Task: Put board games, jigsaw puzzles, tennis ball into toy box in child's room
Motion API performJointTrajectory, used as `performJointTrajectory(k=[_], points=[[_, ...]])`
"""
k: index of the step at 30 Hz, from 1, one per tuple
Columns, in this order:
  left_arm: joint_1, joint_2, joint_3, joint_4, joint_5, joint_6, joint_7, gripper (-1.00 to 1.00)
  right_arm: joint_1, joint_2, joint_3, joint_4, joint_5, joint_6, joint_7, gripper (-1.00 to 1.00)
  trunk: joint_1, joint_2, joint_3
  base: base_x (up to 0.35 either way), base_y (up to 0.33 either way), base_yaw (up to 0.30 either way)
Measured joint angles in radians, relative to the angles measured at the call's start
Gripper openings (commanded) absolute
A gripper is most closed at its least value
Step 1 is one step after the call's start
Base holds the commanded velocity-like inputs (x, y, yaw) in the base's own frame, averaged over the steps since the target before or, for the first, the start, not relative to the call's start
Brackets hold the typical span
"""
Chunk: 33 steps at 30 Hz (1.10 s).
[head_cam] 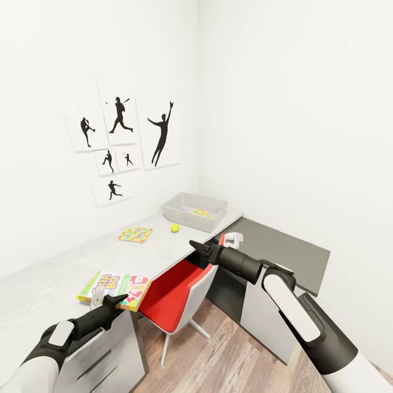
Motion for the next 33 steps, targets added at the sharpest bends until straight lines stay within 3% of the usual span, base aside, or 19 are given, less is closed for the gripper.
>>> performJointTrajectory(k=[14, 24, 30, 33], points=[[0.000, 0.007, -0.001, -0.060, 0.002, 0.089, 0.002, -1.00, 0.000, 0.014, -0.001, 0.002, 0.000, 0.001, -0.026, 1.00, -0.054, 0.098, 0.044, 0.000, 0.000, 0.000], [0.000, 0.007, -0.003, -0.066, 0.002, 0.106, 0.002, -1.00, 0.000, 0.018, 0.002, 0.003, -0.001, 0.002, -0.028, 1.00, -0.092, 0.168, 0.075, 0.000, 0.000, 0.000], [-0.001, 0.023, -0.003, -0.069, 0.003, 0.121, 0.002, -1.00, 0.000, 0.087, 0.004, 0.044, 0.001, 0.005, -0.030, 1.00, -0.115, 0.210, 0.094, 0.000, 0.000, 0.000], [-0.001, 0.033, -0.003, -0.070, 0.004, 0.131, 0.002, -1.00, 0.000, 0.096, 0.000, 0.052, 0.001, 0.006, -0.036, 1.00, -0.127, 0.231, 0.104, 0.000, 0.000, 0.000]])
